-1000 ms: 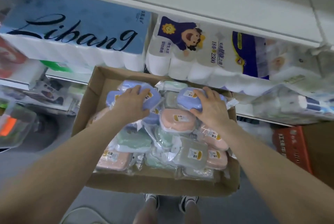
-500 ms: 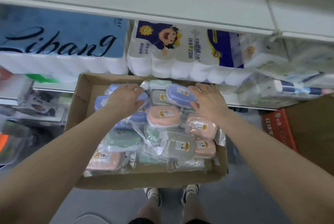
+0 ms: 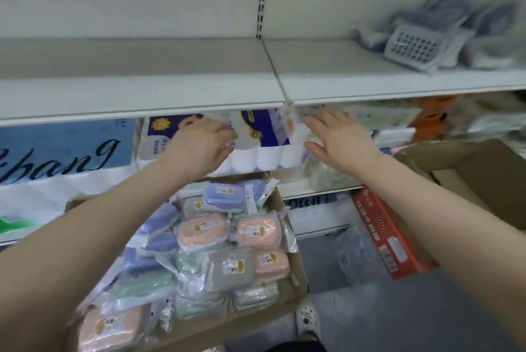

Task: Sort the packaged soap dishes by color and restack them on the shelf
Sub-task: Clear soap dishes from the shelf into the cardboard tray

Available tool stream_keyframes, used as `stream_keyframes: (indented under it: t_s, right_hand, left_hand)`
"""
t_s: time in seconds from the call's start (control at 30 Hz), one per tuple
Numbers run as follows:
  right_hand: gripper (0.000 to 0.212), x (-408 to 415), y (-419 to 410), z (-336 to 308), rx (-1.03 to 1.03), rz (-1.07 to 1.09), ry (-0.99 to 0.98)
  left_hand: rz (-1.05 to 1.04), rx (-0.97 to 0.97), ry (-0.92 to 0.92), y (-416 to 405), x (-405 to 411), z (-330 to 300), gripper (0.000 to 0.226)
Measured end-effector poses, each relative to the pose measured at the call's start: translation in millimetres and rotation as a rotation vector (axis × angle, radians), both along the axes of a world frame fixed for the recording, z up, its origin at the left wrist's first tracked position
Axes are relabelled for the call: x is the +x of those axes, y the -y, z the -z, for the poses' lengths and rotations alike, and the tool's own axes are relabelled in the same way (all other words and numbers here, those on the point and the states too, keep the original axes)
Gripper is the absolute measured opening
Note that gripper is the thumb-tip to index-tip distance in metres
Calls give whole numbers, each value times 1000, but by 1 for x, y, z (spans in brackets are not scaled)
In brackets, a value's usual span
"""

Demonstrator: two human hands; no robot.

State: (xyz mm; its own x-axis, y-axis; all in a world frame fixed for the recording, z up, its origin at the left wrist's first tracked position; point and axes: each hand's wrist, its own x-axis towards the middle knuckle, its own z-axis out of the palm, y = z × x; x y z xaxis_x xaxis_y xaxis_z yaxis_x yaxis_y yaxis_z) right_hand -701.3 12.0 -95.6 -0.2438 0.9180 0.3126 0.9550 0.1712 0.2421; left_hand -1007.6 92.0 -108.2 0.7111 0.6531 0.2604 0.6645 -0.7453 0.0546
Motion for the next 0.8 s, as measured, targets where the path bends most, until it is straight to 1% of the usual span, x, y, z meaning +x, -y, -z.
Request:
stream_keyframes:
  t_s: [0.1,0.27,0.37,0.53,0.6,0.67,0.73,0.8]
  right_hand:
    - [50,46,-1,-37,128,36,-23]
    - [53,138,-8,-71,198,126,-64]
    - [55,204,-16,-78,196,157,-40]
    - [56,313,-45,-88,249,175,-42]
    - [56,347,-63,-97,243,218,-62]
    - [51,376,-83,-104,229,240,-84]
    - [47,399,-101,-107,222,211,-98]
    - [48,421,-120,-110,216,174,-123]
  left_hand:
    - [42,68,44,-6,53,-33,34]
    - [51,114,116,-21,154,-69,30]
    - [56,114,136,-32,221,-77,39]
    - [36,47,153,-56,328,-78,54]
    - [20,32,142,-65,364,-79,58]
    - [1,35,127,-71,398,-80,63]
    - [-10,43,121,-77,430,-81,68]
    - [-9,52,127,-83,462,-82,71]
